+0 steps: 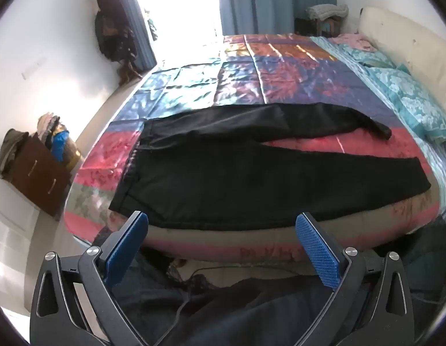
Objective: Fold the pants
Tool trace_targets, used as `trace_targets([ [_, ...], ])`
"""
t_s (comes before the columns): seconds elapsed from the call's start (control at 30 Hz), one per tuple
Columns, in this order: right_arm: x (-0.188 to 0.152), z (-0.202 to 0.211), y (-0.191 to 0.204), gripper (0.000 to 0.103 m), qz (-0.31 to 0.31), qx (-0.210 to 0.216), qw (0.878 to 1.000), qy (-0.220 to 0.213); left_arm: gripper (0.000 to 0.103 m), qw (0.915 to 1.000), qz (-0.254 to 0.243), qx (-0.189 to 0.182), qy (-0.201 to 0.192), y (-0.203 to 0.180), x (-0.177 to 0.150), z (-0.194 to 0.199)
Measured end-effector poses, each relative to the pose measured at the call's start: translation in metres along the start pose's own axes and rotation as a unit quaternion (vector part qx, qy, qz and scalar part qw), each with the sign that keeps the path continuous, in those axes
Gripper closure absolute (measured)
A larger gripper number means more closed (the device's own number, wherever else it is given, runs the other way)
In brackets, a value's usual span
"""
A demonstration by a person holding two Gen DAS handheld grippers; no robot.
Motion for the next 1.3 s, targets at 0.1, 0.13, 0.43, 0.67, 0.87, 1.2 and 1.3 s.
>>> trace_targets([
  [0.1, 0.0031, -0.0031, 0.0007, 0.000, 0.005, 0.002, 1.000, 0.008, 0.000, 1.0000, 0.001, 0.003, 0.004, 0.0005, 0.0015, -0.0007],
  [0.13, 0.0029, -0.0043, 0.0021, 0.000, 0.007, 0.002, 1.000, 0.009, 0.000, 1.0000, 0.000, 0.003, 0.005, -0.0001, 0.0019, -0.0022],
  [0.43, 0.0026, -0.0087, -0.0006, 0.000, 0.000, -0.007, 1.000, 0.026, 0.000, 0.9999, -0.001, 0.006, 0.010, -0.0043, -0.0006, -0.0066],
  [0.67, 0.0003, -0.0093, 0.0052, 0.000, 0.004, -0.003, 0.999, 0.032, 0.000, 1.0000, -0.003, 0.003, 0.008, -0.0056, -0.0032, -0.0069],
  [0.87, 0.0009, -0.0100, 0.0077, 0.000, 0.004, -0.005, 0.999, 0.032, 0.000, 0.9999, -0.002, 0.001, 0.011, -0.0052, -0.0024, -0.0064],
  [1.2, -0.0001, -0.0083, 0.0066, 0.000, 0.005, -0.005, 1.000, 0.029, 0.000, 0.9999, 0.002, 0.002, 0.015, -0.0054, -0.0052, -0.0088],
  [1.3, -0.0005, -0.0083, 0.0069, 0.000, 0.005, -0.005, 1.000, 0.029, 0.000, 0.9999, 0.002, 0.001, 0.016, -0.0049, -0.0048, -0.0089],
])
Point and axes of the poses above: each gripper's, at about its wrist camera, not at the fingertips, and z roughly against the way its jaws point, y to its left, x to its top, the point moved 4 cm from there along -z, roughly the way its jaws point, and after that the axes turned 14 degrees about x, right-handed, at the moved point
